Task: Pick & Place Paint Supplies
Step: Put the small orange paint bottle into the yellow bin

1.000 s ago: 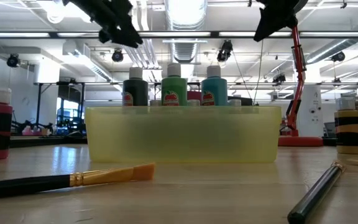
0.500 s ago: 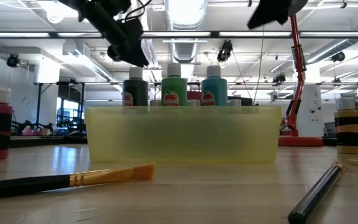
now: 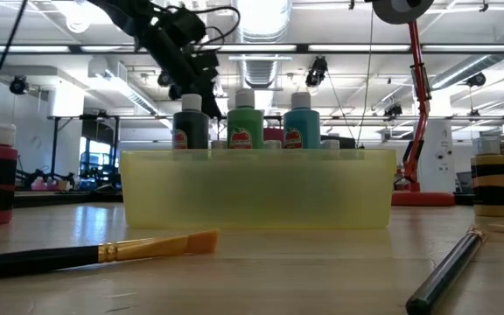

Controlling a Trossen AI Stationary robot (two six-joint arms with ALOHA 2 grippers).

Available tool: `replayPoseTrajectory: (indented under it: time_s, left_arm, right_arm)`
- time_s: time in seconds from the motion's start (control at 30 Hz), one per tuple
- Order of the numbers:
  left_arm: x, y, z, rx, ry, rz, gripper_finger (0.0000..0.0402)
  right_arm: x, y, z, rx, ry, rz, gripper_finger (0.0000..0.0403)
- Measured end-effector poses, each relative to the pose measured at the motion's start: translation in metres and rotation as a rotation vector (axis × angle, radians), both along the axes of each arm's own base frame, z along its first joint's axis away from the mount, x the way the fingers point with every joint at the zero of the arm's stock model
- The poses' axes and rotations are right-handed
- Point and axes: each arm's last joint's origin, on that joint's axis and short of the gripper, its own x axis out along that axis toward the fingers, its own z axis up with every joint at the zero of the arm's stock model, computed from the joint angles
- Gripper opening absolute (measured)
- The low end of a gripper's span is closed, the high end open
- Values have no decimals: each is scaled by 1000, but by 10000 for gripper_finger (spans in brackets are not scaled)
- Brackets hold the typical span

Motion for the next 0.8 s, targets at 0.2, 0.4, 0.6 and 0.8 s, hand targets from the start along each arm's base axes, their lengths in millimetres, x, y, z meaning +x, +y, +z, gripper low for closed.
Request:
replayPoseTrajectory:
  time_s: [0.2,0.4,0.6,0.8]
  left_arm:
    - [29,20,-1,-42,44,-11,195]
    - [49,35,-5,-68,78,-12,195]
    - [58,42,-7,-72,91,-20,195]
    - [59,44,-13,-91,108,-48,195]
  right_arm:
    - [-1,0,0,-4,-2,1,158]
    - [5,-1,-2,1,18,2,174]
    - [12,-3,-6,8,43,2,189]
    - [23,-6,-11,-35,104,24,199]
